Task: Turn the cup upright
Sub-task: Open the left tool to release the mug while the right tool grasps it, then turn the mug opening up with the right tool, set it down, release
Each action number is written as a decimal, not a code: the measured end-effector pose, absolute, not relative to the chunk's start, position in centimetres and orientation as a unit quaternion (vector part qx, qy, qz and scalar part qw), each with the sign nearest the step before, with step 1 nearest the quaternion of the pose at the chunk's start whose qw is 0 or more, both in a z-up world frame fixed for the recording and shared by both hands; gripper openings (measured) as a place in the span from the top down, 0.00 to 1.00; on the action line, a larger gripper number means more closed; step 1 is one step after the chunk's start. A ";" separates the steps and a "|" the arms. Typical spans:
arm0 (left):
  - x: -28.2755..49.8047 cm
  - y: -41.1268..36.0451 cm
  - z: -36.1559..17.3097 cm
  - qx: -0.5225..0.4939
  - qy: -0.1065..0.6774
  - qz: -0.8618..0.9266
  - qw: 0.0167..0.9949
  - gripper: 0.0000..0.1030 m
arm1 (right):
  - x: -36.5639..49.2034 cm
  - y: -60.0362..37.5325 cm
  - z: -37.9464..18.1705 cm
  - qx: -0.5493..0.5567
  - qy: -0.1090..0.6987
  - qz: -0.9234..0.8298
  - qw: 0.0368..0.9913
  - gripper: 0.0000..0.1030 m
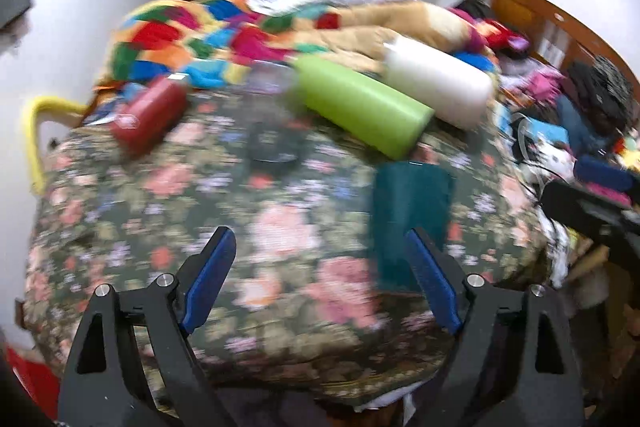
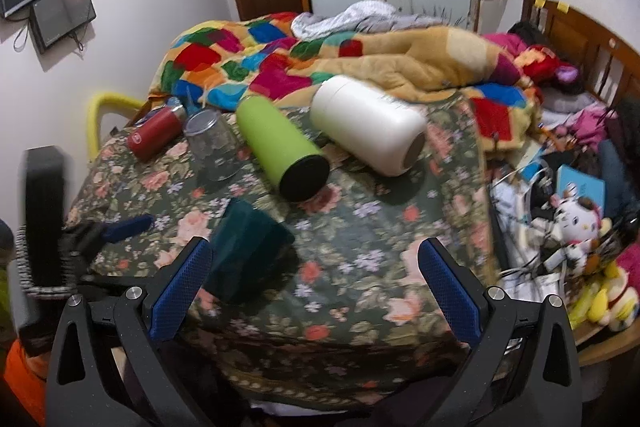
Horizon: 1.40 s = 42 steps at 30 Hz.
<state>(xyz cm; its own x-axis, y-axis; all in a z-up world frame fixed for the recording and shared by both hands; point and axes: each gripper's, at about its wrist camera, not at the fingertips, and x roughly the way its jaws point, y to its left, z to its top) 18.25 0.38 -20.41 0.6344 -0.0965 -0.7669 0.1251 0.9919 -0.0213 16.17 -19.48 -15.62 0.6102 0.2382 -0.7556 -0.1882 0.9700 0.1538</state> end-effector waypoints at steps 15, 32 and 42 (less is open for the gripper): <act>15.4 6.8 -20.6 -0.001 0.404 0.025 0.914 0.15 | 21.7 -14.1 -23.0 0.083 0.556 0.174 0.808 0.23; 15.8 6.2 -20.6 -0.007 0.404 0.020 0.914 0.15 | 22.2 -11.9 -22.5 0.025 0.553 0.190 0.811 0.31; 16.0 5.6 -20.5 -0.008 0.404 0.014 0.914 0.15 | 22.3 -11.9 -19.9 0.000 0.516 0.186 0.836 0.32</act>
<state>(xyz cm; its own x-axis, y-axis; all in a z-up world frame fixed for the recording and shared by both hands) 16.05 5.61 -20.47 0.6727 0.0197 -0.7397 -0.0319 0.9995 -0.0023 22.32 -11.87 -19.88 0.3979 0.3102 -0.8634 -0.3105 0.9311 0.1914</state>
